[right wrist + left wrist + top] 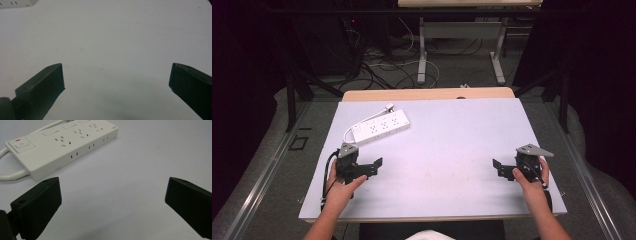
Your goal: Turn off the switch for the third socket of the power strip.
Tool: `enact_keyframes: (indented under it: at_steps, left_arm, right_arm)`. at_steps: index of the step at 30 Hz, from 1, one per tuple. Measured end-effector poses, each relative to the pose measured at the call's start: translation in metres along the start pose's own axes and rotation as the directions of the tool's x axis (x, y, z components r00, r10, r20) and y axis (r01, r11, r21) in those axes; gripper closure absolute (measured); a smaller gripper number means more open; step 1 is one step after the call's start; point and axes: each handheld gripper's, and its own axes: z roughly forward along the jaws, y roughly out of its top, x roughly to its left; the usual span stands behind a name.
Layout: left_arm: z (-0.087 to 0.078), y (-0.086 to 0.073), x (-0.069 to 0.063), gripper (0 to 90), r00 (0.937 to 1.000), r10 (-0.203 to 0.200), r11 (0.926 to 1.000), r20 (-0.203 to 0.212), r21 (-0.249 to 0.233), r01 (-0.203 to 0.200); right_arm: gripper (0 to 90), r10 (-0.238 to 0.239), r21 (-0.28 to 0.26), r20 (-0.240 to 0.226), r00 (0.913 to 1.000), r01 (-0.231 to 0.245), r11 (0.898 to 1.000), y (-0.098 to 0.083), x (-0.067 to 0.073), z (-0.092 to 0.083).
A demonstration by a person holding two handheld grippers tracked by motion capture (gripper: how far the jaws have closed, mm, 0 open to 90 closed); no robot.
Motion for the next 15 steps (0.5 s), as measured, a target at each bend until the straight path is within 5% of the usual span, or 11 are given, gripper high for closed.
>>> enact_keyframes:
  at_steps: [15]
  left_arm:
    - [0.003,0.023,-0.001,5.1,1.0000,-0.006,1.0000,0.003,0.008,0.006]
  right_arm:
    - [0.0,0.010,0.002,0.004,0.9999,-0.010,1.000,0.000,0.002,-0.002]
